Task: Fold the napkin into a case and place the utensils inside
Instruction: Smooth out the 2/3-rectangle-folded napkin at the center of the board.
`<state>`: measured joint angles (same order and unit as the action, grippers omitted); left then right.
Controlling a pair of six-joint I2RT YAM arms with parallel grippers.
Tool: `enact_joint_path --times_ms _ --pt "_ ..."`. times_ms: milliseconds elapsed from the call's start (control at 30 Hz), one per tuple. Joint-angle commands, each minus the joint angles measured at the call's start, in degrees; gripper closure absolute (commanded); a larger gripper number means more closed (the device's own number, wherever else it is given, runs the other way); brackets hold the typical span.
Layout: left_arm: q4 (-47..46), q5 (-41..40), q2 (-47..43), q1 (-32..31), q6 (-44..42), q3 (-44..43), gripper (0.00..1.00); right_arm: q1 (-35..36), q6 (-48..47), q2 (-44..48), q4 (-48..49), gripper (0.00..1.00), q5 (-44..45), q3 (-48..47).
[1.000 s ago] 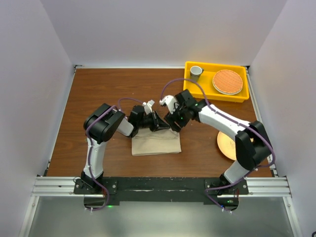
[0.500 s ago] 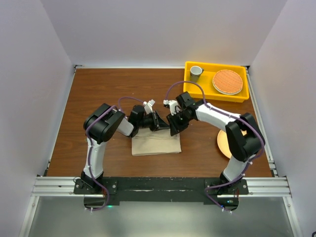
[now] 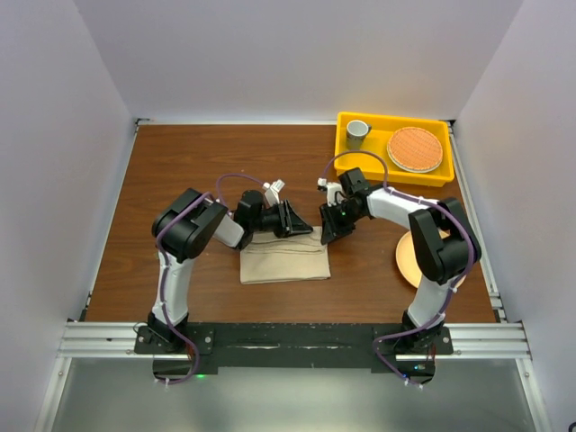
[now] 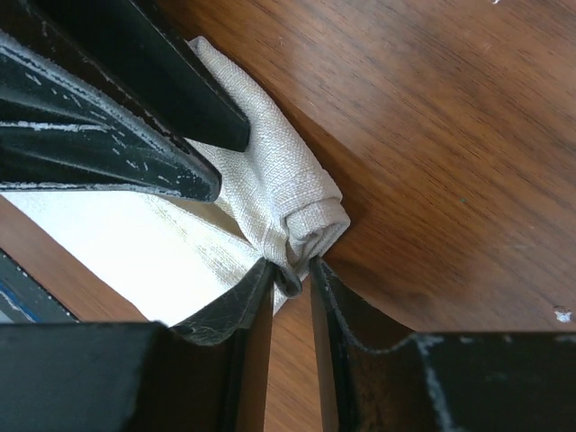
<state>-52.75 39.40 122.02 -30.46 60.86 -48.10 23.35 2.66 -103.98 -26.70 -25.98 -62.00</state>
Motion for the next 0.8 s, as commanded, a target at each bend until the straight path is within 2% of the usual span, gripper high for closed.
enact_joint_path --times_ms 0,100,233,300,400,533,767 --pt "0.27 0.68 -3.71 -0.04 -3.72 0.55 0.66 0.29 -0.19 -2.19 0.77 0.74 -0.83 1.35" --pt "3.97 0.25 -5.38 -0.13 -4.43 0.46 0.7 0.29 -1.86 -0.44 -3.17 0.71 -3.37 -1.09" --pt "4.41 -0.37 -5.12 -0.22 -3.73 2.39 0.75 0.2 -7.13 6.94 -6.78 0.68 -4.08 -2.95" --pt "4.5 -0.99 -4.51 -0.22 -3.47 3.09 0.76 0.29 -9.23 7.22 -10.55 0.63 -4.52 -4.61" --pt "7.39 -1.78 -3.1 -0.22 -4.6 2.57 0.8 0.29 -9.95 8.35 -15.57 0.6 -6.71 -7.77" --pt "8.37 -2.22 -1.08 -0.22 -4.96 2.04 0.82 0.38 -5.3 11.0 -11.11 0.61 -7.77 -8.93" --pt "8.45 -1.52 -0.29 -0.22 -5.23 1.07 0.74 0.64 -1.25 4.67 -4.16 0.71 -6.2 -5.78"
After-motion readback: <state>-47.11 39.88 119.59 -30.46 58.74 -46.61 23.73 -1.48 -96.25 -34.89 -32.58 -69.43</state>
